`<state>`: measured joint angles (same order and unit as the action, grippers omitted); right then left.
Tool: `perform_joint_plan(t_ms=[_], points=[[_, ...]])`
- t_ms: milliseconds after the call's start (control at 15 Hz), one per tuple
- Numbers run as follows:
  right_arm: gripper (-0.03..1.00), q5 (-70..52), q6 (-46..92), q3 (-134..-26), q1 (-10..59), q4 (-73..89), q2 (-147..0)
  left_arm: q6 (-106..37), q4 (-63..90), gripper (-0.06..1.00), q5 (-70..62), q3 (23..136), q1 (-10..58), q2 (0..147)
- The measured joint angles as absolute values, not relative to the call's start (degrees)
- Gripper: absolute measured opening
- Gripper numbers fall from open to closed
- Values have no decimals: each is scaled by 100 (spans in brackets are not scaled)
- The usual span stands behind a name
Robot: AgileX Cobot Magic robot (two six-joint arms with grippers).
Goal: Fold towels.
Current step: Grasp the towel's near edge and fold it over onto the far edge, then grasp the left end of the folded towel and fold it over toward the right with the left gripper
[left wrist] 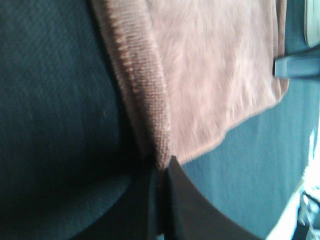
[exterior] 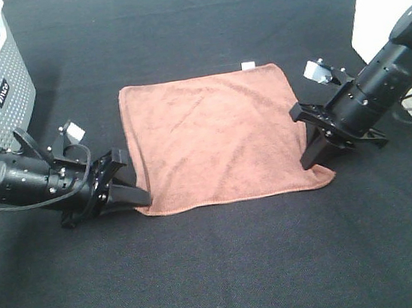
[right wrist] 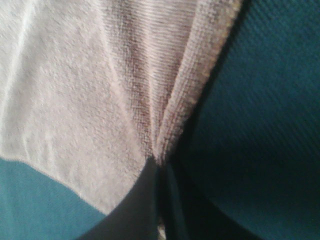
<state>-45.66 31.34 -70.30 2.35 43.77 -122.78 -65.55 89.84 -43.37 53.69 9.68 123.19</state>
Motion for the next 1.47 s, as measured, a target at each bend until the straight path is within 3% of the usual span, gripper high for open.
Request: perform_joint_plan(t_ms=[400,667,867,1067,1467], points=[[0,-4693,3111,-6165,252,4320,-11625,-5523,7397,0,-4492,5231,917,11688],[0,-4721,3111,-5254,264,4492,-11190,-5208,7082,0,-4366,4120,917,10926],[0,-4727,3111,-5076,264,4549,-11173,-5180,7065,0,-4280,3913,917,10829],[2,-4710,3117,-5300,264,4584,-11173,-5076,7122,0,-4314,4148,917,10800],[2,-4681,2985,-7236,264,4515,-11282,-4658,7151,0,-4074,5764,917,10795]])
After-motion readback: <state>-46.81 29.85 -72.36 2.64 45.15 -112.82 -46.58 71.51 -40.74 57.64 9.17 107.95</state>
